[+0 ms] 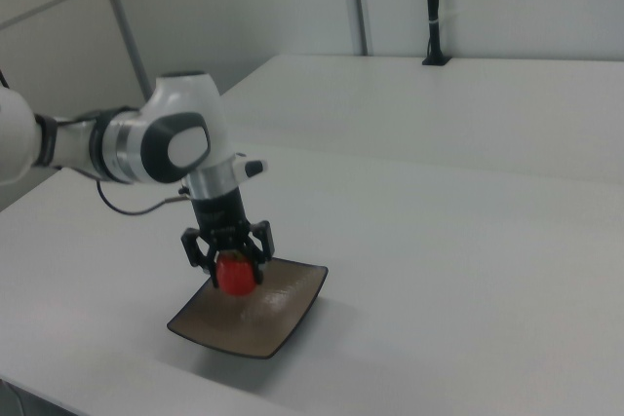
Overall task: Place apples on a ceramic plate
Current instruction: 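Lower the apple onto the plate and open the gripper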
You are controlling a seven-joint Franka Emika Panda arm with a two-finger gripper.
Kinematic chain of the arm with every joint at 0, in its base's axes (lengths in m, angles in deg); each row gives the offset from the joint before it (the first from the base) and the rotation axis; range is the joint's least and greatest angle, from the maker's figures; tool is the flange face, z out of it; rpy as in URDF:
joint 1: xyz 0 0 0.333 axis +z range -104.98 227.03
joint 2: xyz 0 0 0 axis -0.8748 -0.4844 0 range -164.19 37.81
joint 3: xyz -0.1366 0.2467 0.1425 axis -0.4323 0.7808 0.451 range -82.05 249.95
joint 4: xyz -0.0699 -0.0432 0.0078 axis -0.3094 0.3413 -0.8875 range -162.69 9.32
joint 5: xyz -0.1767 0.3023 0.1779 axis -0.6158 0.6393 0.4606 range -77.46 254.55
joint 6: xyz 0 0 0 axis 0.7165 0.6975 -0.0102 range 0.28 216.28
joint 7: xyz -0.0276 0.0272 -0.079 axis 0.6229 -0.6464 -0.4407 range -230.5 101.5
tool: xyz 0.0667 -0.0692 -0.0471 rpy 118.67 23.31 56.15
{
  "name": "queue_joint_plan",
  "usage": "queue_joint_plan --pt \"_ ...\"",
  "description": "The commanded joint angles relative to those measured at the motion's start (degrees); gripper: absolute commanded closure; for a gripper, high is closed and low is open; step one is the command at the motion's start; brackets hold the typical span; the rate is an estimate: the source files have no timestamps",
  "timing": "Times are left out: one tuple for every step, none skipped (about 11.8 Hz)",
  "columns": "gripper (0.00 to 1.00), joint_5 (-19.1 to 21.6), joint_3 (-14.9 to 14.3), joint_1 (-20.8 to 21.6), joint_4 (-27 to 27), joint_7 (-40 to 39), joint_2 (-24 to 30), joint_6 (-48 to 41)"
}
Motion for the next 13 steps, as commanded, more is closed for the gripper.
queue_joint_plan --pt "0.87 -7.4 -0.1 0.5 -4.3 8.0 -3.2 9.4" --pt "0.87 -9.5 -0.1 0.4 -5.0 9.6 -3.8 10.9" --pt "0.86 -9.9 -0.1 0.4 -5.3 10.5 -4.0 12.0" --pt "0.74 -9.9 -0.1 0.3 -5.3 10.8 -4.1 11.9" --pt "0.46 -9.9 -0.1 0.2 -5.2 10.9 -4.0 11.6" --pt "0.2 -9.9 -0.1 0.2 -5.0 11.0 -3.8 11.4" --pt "0.11 -9.9 -0.1 0.2 -4.9 11.1 -3.4 11.3" --pt "0.0 -9.8 -0.1 0.3 -4.7 11.1 -2.9 11.2" --pt "0.0 -9.5 -0.1 0.2 -3.6 11.1 -2.5 11.1" --pt "0.0 -9.1 -0.1 0.4 -1.4 11.1 -2.5 8.6" --pt "0.0 -9.1 0.0 0.5 1.6 11.1 -1.8 5.0" --pt "0.0 -8.8 0.1 0.5 4.7 11.1 -1.5 2.0" --pt "0.0 -7.5 0.2 0.9 7.6 11.1 -1.4 -0.6"
